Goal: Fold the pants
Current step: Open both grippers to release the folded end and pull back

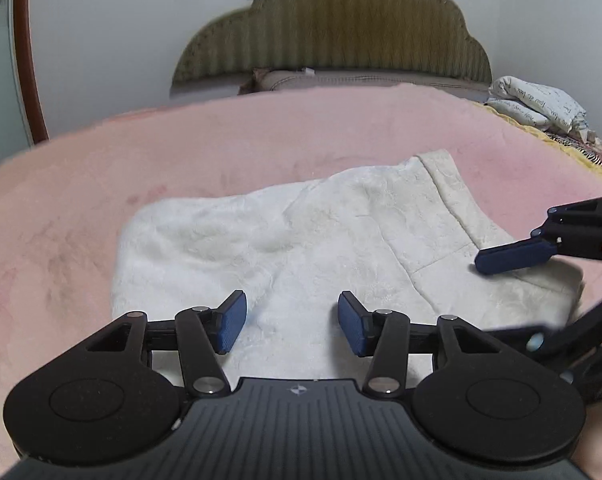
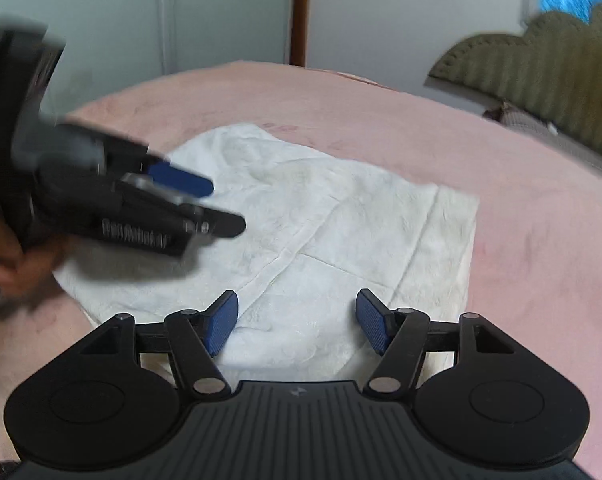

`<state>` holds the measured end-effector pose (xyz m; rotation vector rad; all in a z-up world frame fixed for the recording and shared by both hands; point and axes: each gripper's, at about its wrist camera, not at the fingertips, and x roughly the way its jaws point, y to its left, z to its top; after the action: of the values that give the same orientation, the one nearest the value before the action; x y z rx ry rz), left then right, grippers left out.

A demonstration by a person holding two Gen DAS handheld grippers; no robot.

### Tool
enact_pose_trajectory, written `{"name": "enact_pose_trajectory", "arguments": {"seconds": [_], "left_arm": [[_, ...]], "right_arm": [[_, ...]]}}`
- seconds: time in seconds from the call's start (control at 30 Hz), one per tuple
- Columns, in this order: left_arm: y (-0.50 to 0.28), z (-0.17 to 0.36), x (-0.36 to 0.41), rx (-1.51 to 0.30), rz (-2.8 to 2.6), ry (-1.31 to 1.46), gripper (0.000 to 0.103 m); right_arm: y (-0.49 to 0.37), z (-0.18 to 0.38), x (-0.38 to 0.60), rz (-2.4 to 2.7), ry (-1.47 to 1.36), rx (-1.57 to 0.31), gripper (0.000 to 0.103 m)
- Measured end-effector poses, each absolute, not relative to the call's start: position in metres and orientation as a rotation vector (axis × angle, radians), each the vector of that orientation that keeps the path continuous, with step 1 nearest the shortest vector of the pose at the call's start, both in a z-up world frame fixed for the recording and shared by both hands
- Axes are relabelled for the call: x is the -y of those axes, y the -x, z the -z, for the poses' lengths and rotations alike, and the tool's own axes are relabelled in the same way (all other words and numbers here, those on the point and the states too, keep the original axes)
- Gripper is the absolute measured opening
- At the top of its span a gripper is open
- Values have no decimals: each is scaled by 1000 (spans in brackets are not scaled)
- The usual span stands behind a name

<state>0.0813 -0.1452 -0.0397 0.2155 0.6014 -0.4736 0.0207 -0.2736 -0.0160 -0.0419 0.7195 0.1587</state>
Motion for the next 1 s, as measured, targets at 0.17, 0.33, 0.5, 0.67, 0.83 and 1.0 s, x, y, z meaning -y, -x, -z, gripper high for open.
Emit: {"name": "enact_pose_trajectory", "arguments": {"seconds": [0.17, 0.33, 0.5, 0.67, 0.83, 1.0], "left_arm": [[-69, 21, 136, -549, 495, -164, 55], [-56, 36, 146, -663, 601, -213, 61], [-27, 29, 140, -552, 630, -295, 64], [-33, 11, 107, -520, 573, -194, 73], [-51, 7, 81, -531, 457, -156, 76], [-75, 13, 55, -653, 406, -1, 76]], "right_arm": [[-2, 3, 271, -114, 48, -647, 65], [10, 19, 273, -145, 13, -671, 65], [21, 3, 295, -90, -93, -613, 66], [20, 9, 342, 47, -267, -614, 66], [20, 13, 341, 33, -272, -617, 67], [7, 20, 343, 49, -276, -650, 68]]}}
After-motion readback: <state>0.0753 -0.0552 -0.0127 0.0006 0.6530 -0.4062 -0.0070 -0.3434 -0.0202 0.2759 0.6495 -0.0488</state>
